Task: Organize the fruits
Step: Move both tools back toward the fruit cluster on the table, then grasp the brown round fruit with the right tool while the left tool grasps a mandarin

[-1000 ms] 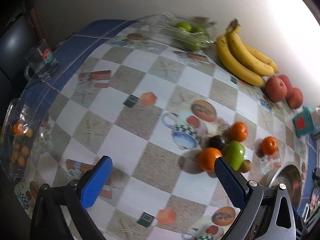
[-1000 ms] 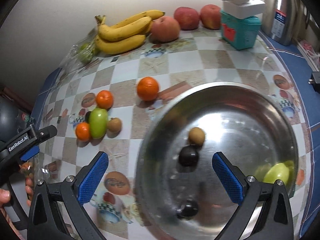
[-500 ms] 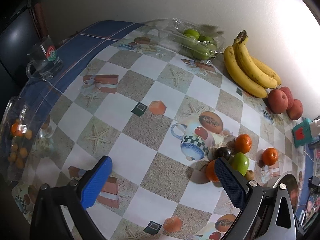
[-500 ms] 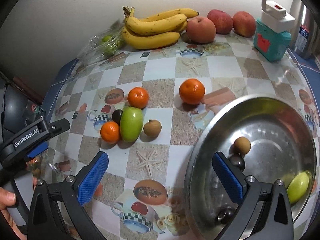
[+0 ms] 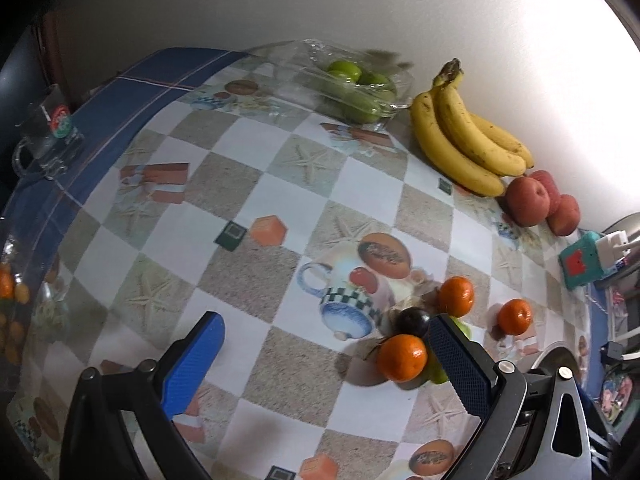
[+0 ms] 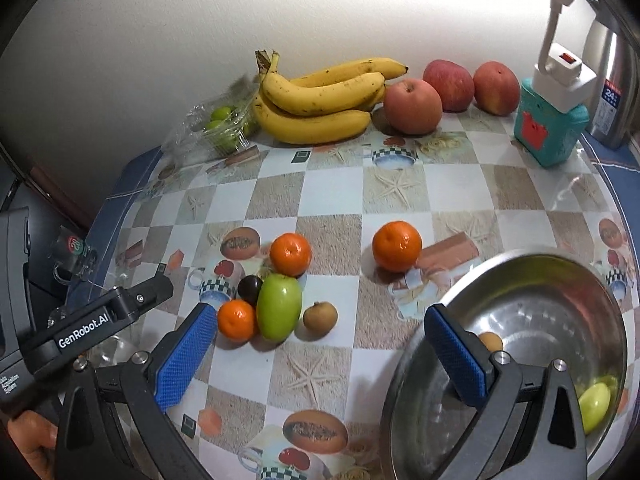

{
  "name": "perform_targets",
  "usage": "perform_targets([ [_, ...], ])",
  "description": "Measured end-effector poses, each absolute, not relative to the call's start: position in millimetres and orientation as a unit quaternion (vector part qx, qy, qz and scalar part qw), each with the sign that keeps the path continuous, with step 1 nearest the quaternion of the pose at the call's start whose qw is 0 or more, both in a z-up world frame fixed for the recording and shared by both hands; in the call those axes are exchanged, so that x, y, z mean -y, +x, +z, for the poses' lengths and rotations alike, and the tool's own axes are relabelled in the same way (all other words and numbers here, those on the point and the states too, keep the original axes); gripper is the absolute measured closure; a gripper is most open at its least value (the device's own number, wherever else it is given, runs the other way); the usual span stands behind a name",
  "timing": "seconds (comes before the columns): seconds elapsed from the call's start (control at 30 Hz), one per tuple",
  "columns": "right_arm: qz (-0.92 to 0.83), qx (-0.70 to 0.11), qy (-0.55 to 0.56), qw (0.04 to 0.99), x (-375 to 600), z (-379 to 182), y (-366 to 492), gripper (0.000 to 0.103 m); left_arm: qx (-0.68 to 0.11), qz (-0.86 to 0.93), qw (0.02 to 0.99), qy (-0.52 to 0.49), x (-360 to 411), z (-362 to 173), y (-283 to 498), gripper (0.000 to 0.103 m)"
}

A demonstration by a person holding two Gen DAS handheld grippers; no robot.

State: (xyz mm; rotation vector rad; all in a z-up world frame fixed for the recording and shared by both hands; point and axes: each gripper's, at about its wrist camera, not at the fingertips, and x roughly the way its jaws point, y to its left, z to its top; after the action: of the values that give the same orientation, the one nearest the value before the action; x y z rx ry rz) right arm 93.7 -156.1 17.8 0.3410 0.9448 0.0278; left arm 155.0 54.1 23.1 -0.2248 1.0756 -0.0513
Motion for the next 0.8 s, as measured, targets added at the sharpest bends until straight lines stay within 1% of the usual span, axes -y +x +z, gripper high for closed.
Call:
perform_targets([
  [0.03,0.015,-0.454,0.166,0.875,156.7,15.9,95.5,0.001,-0.510,-0.025,0.854,-0.106,-53.0,23.4,155.3,0.000],
  [0.1,0.022,-0.456,0.168,0.873,157.4,12.4,98.8,0.010,-0.507,-0.033,0.855,-0.105,-49.9,23.4,156.6,0.000],
  [0.13,0.024,-0.460,0.168,0.871,157.7,10.2,100.8,0.018,-0.508,-0.038,0.854,-0.106,-48.6,22.9,157.1,0.000],
  [0.17,0.025,-0.463,0.168,0.870,158.0,7.9,102.9,0.023,-0.510,-0.044,0.852,-0.108,-47.2,21.9,157.7,0.000],
  [0.3,0.021,-0.469,0.169,0.867,160.0,1.9,106.2,0.028,-0.520,-0.052,0.843,-0.128,-45.8,14.6,159.7,0.001],
  [0.33,0.022,-0.470,0.171,0.865,160.3,0.4,107.0,0.034,-0.523,-0.053,0.840,-0.131,-45.0,12.3,159.7,0.002],
  [0.37,0.025,-0.473,0.173,0.864,160.4,-1.2,107.9,0.038,-0.526,-0.056,0.838,-0.134,-44.4,10.5,160.2,0.003],
  [0.4,0.028,-0.475,0.175,0.862,160.3,-2.9,109.0,0.040,-0.530,-0.059,0.835,-0.138,-44.0,8.5,160.7,0.007],
  [0.47,0.032,-0.482,0.178,0.858,159.7,-7.5,111.0,0.049,-0.542,-0.065,0.825,-0.148,-42.0,2.0,161.5,0.013],
  [0.53,0.036,-0.489,0.179,0.853,158.8,-12.6,112.4,0.053,-0.551,-0.066,0.818,-0.153,-40.3,-4.8,161.6,0.015],
  [0.6,0.036,-0.493,0.180,0.851,158.4,-16.2,113.1,0.056,-0.559,-0.071,0.810,-0.163,-38.6,-11.1,162.0,0.022],
  [0.63,0.036,-0.495,0.183,0.849,158.5,-18.6,113.7,0.058,-0.562,-0.073,0.806,-0.170,-38.4,-13.6,162.0,0.023],
  [0.77,0.040,-0.504,0.185,0.843,156.8,-26.2,115.7,0.061,-0.568,-0.079,0.799,-0.180,-35.4,-20.1,162.6,0.024],
  [0.8,0.039,-0.505,0.184,0.842,156.5,-27.8,116.4,0.061,-0.568,-0.082,0.798,-0.184,-34.9,-20.6,162.6,0.026],
])
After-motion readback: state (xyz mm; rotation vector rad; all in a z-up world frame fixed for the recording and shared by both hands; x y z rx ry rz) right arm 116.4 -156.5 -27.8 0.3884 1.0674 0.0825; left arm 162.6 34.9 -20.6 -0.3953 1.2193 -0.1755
